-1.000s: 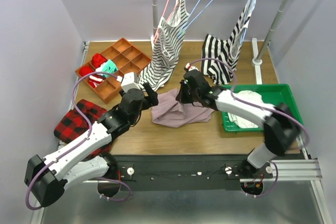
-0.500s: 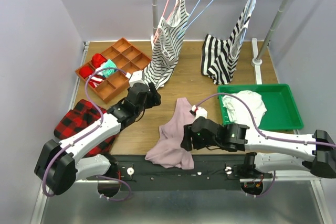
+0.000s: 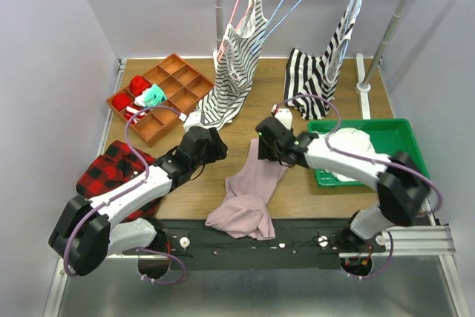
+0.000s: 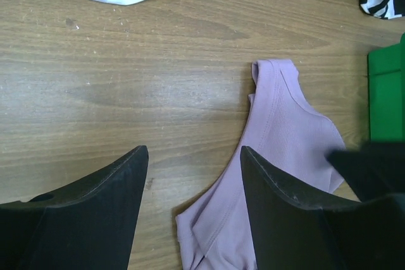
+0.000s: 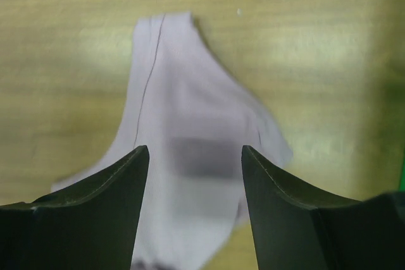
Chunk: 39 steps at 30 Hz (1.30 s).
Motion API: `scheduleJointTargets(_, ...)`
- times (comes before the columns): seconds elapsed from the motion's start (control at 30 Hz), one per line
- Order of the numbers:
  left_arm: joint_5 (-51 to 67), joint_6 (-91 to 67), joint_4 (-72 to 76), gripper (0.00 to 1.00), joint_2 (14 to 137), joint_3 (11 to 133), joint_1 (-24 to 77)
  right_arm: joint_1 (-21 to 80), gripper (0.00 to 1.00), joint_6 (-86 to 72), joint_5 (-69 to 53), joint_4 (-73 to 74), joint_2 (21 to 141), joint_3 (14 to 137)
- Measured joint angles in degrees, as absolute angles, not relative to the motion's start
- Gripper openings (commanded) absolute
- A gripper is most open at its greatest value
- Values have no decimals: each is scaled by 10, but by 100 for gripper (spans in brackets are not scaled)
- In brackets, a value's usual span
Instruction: Place the tank top on the hanger
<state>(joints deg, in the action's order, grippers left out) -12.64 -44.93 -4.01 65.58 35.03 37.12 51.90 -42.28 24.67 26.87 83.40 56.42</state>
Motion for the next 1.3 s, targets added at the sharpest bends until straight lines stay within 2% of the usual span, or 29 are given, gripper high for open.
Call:
scheduleJointTargets(0.2, -128, -453, -45, 69, 621, 343, 371, 457, 70, -376, 213, 228, 1020, 686)
scheduleJointTargets(0.27, -128, -453, -45, 69, 618, 342, 371, 454, 70, -369, 211, 216, 1067, 723)
scheduleJointTargets(0.3, -128, -453, -45, 69, 618, 341, 371, 454, 66, -366, 209, 215, 1085, 735)
scheduleJointTargets(0.37, -128, -453, -45, 69, 618, 336, 371, 453, 39, -363, 206, 213, 1106, 748)
scheduleJointTargets(0.43, -128, -453, -46, 69, 617, 331, 371, 453, 1, -364, 202, 212, 1114, 749)
scheduleJointTargets(0.63, -141, -453, -64, 70, 595, 329, 366, 453, 1, -347, 166, 237, 1115, 796)
scheduleJointTargets(0.73, -169, -456, -83, 71, 571, 333, 362, 459, 1, -330, 140, 264, 1120, 880)
scheduleJointTargets(0.83, -210, -459, -111, 72, 539, 346, 354, 488, 1, -308, 136, 290, 1118, 1017)
scheduleJointTargets(0.9, -239, -460, -131, 72, 512, 356, 347, 505, 1, -300, 131, 279, 1090, 1038)
scheduleJointTargets(0.97, -258, -459, -141, 73, 485, 363, 343, 522, 1, -297, 133, 274, 1029, 1006)
scheduleJointTargets(1.17, -276, -452, -151, 72, 454, 378, 341, 494, 1, -314, 139, 210, 842, 730)
scheduleJointTargets(1.3, -271, -454, -148, 69, 489, 375, 341, 459, 1, -338, 138, 187, 839, 548)
